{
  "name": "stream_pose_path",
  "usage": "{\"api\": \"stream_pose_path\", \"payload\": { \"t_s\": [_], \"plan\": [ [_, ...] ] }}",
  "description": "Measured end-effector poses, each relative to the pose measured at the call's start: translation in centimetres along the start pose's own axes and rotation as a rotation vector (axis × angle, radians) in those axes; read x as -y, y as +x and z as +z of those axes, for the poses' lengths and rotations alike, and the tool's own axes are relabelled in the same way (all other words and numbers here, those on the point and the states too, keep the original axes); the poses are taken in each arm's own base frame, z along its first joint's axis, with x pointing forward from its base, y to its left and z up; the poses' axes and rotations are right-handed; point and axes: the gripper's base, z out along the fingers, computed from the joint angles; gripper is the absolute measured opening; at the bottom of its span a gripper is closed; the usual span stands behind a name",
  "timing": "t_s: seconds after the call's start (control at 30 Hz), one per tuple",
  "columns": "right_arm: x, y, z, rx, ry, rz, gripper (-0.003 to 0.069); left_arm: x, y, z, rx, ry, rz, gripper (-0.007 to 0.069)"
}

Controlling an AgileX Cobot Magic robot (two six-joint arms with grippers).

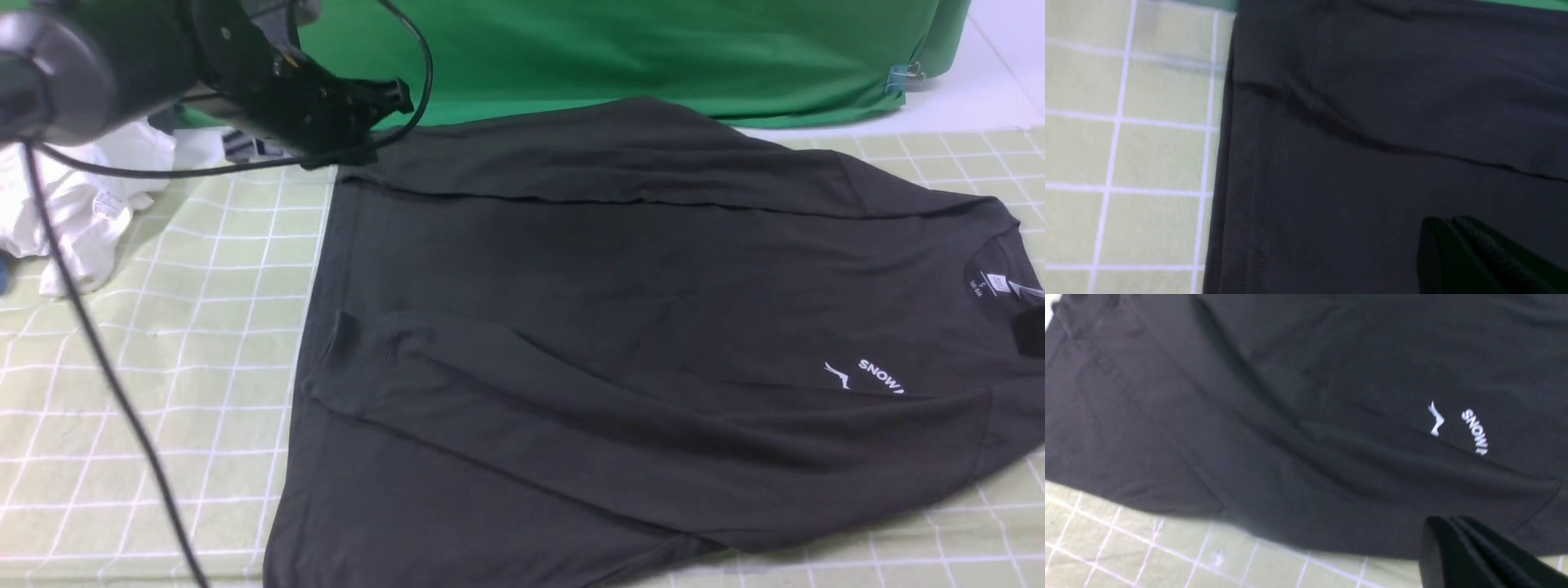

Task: Fold a long-sleeved shirt over a green coffee tablecloth.
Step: 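Grab the top left corner of the dark shirt with the left gripper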

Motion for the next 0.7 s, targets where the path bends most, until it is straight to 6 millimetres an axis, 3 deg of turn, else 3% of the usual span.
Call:
{"api": "stream_pose_path", "payload": {
  "t_s": [0.03,0.07,0.37,0.57,0.7],
  "plan": [
    [0.0,-0.1,0.1,-0.001,0.000,0.000,0.0008,-0.2,-0.1,0.5,-0.017,0.000,-0.019,0.0007],
    [0.1,-0.4,0.2,-0.004,-0.001,0.001,0.0010,-1.1,-0.2,2.3,-0.082,0.002,-0.078,0.0006],
    [0.5,-1.1,0.5,0.038,0.022,0.032,0.0021,-2.8,-1.8,7.3,-0.152,0.051,-0.244,0.0060],
    [0.6,-1.3,0.5,0.052,0.028,0.032,0.0034,-3.2,-1.9,9.2,-0.088,0.061,-0.291,0.0216],
    [0.6,-1.3,0.5,0.051,0.027,0.032,0.0048,-3.8,-1.5,10.6,-0.070,0.051,-0.332,0.0363]
  ]
}}
